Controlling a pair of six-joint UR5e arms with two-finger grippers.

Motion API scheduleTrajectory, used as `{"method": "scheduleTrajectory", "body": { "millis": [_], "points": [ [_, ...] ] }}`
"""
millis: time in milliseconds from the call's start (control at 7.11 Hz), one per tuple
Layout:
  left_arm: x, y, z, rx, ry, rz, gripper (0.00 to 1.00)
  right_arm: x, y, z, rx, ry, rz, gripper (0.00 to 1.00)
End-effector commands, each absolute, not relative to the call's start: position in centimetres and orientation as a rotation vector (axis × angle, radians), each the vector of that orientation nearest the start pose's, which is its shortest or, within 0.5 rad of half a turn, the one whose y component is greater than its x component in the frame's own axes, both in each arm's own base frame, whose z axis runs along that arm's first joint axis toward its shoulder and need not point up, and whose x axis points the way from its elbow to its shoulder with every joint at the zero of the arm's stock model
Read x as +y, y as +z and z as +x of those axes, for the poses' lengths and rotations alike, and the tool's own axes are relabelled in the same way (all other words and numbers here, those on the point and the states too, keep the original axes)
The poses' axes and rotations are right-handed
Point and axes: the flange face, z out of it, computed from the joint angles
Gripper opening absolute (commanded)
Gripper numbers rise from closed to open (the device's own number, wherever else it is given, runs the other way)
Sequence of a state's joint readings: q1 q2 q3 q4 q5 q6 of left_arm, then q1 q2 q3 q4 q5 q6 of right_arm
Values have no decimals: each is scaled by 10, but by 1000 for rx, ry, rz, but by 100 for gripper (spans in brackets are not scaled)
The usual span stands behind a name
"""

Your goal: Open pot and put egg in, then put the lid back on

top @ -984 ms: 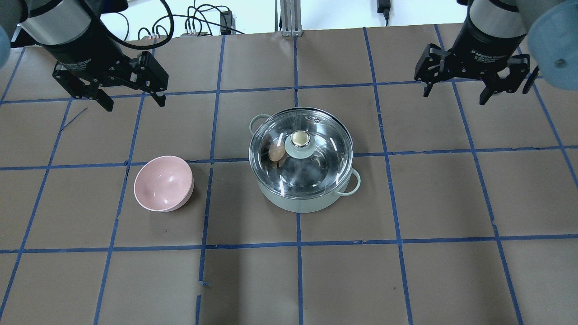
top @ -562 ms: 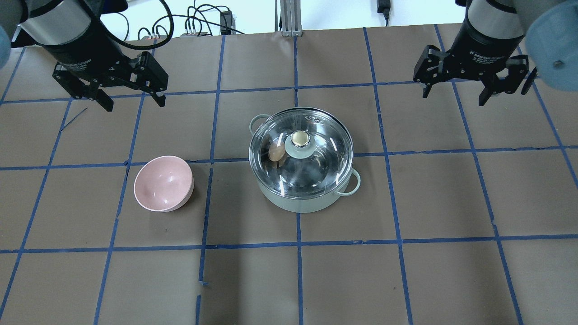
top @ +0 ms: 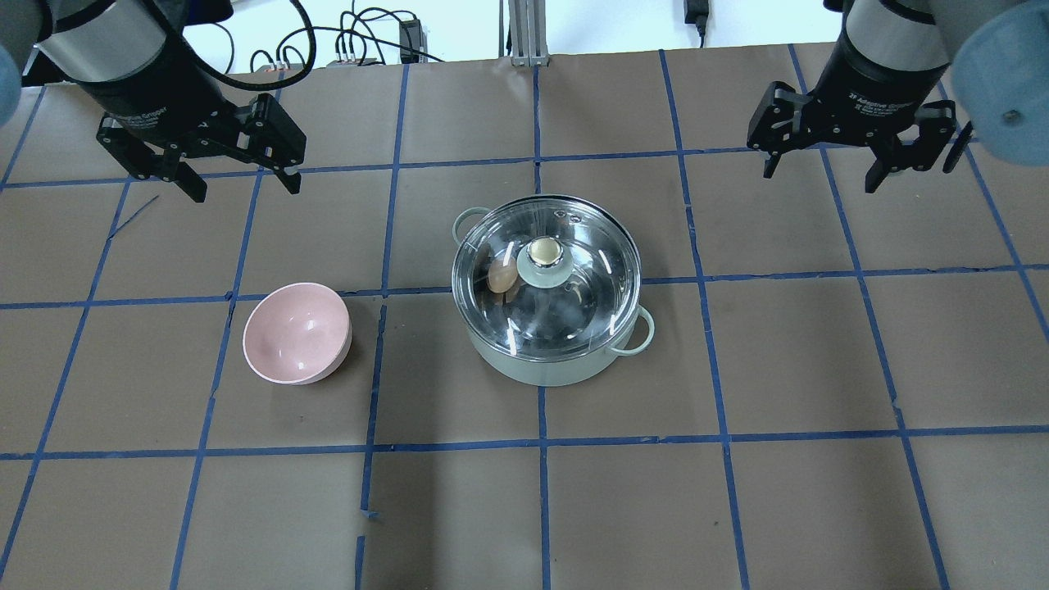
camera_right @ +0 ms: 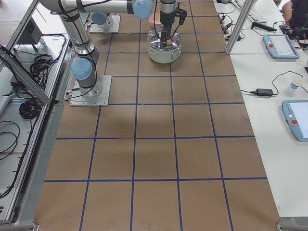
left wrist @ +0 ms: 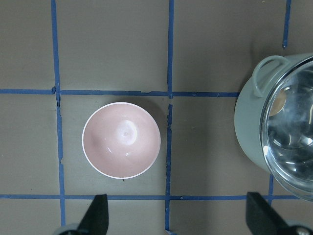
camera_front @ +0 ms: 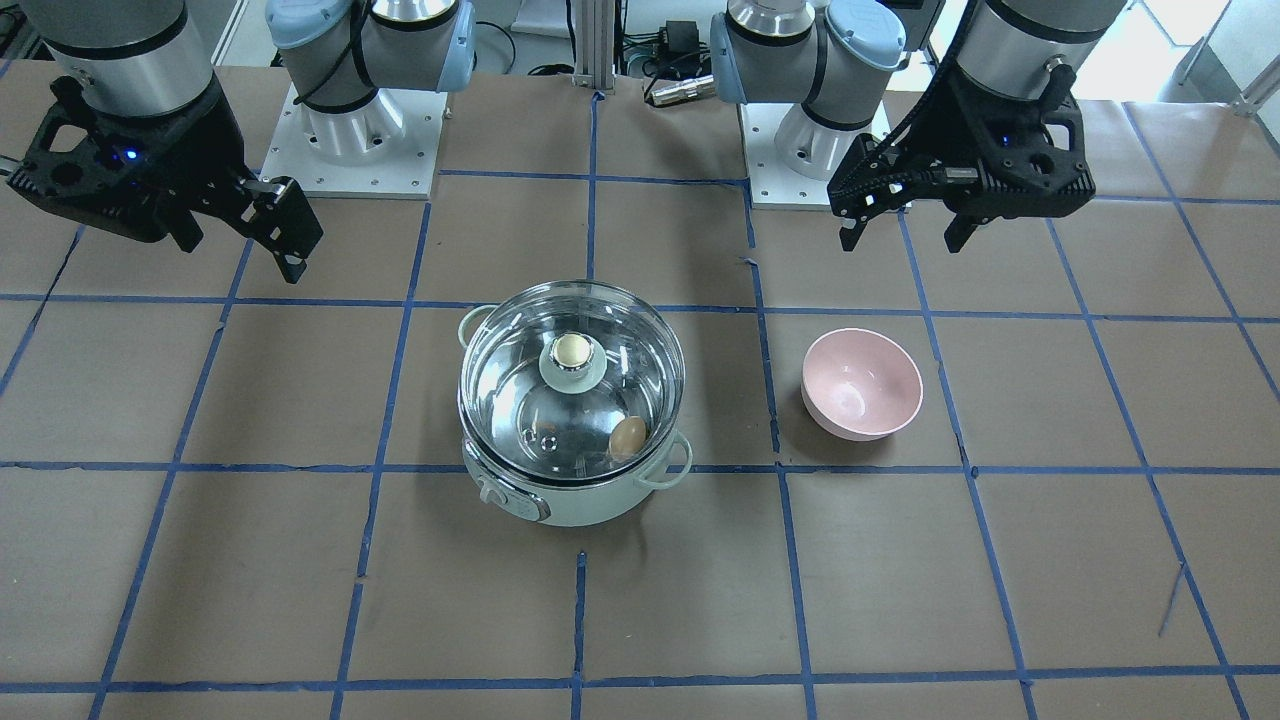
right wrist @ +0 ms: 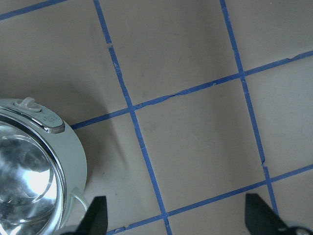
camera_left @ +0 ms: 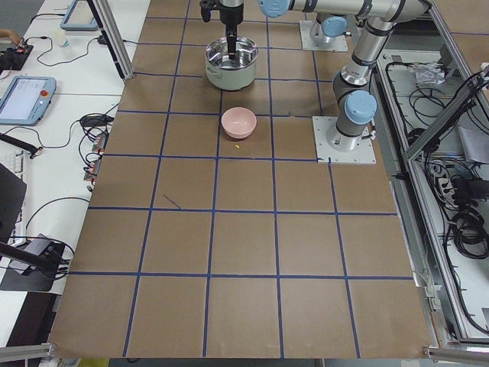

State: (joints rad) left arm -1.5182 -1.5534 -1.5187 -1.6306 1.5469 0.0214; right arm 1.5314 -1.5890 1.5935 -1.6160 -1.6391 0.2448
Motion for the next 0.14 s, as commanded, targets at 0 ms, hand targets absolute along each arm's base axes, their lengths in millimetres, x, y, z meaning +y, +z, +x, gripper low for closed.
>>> {"method": "scheduleTrajectory", "body": {
  "millis": [0],
  "points": [
    [-491, 517, -110, 3164, -18, -48, 100, -492, 490, 108, 3170, -74, 455, 100]
  ]
}}
